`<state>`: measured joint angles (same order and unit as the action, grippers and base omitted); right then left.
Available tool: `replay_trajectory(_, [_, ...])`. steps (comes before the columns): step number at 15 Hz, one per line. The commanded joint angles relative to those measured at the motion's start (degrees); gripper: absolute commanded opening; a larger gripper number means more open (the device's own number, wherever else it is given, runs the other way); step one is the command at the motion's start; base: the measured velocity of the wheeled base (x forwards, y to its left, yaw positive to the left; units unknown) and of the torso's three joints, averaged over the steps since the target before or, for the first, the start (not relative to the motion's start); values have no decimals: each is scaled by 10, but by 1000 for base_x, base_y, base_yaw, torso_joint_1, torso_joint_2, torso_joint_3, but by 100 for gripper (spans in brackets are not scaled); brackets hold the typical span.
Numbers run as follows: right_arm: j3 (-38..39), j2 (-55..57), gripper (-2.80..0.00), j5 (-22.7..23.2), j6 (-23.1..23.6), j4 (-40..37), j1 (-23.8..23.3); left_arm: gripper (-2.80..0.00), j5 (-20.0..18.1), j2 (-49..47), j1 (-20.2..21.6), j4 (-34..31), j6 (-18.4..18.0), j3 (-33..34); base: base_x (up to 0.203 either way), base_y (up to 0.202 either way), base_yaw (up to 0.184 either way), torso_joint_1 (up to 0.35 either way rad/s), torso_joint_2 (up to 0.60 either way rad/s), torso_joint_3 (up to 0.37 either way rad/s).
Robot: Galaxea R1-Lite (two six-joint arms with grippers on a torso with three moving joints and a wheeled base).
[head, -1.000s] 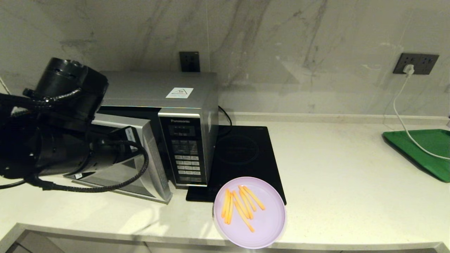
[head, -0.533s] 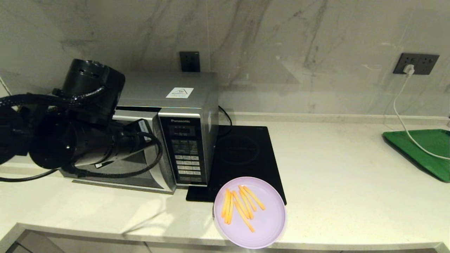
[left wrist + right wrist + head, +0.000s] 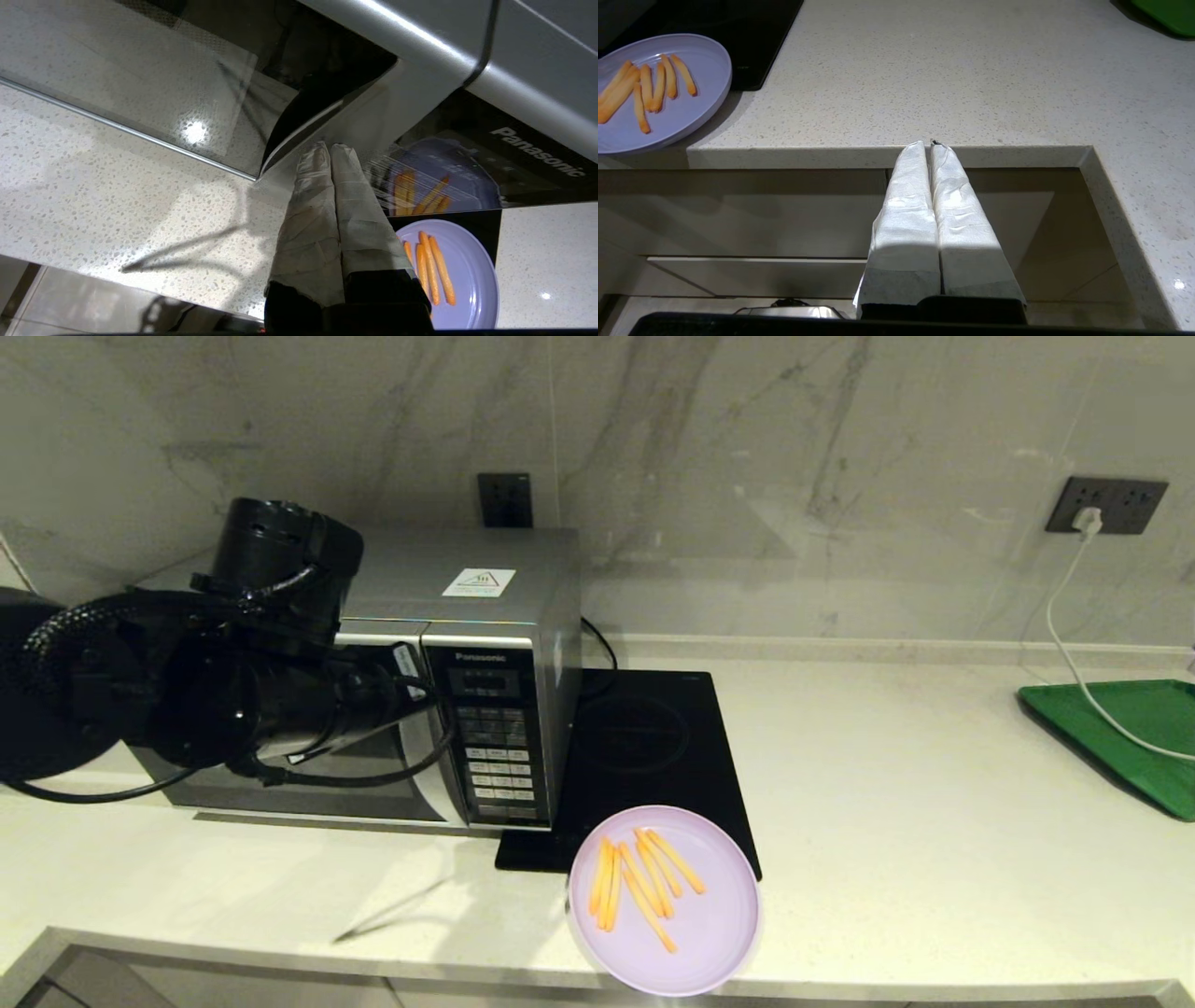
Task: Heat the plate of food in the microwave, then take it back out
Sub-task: Close the microwave oven
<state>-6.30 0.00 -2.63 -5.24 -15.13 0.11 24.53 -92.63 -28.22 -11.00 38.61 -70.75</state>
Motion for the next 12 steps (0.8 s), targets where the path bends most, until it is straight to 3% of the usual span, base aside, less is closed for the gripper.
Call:
replay_trajectory(1, [0, 0, -280, 0, 0, -1, 0, -280, 7, -10, 1, 5, 1, 1, 0, 0, 0, 0, 0, 0])
replay_trajectory(5, [0, 0, -280, 0, 0, -1, 0, -280, 8, 33, -1, -9, -2, 9, 0, 0, 0, 0, 0, 0])
replay_trajectory(9, [0, 0, -280, 0, 0, -1, 0, -280, 8, 130, -1, -42, -53, 34, 0, 0, 0, 0, 0, 0])
replay_trajectory(12, [0, 0, -280, 0, 0, -1, 0, -280, 10, 176, -1, -55, -68, 44, 0, 0, 0, 0, 0, 0])
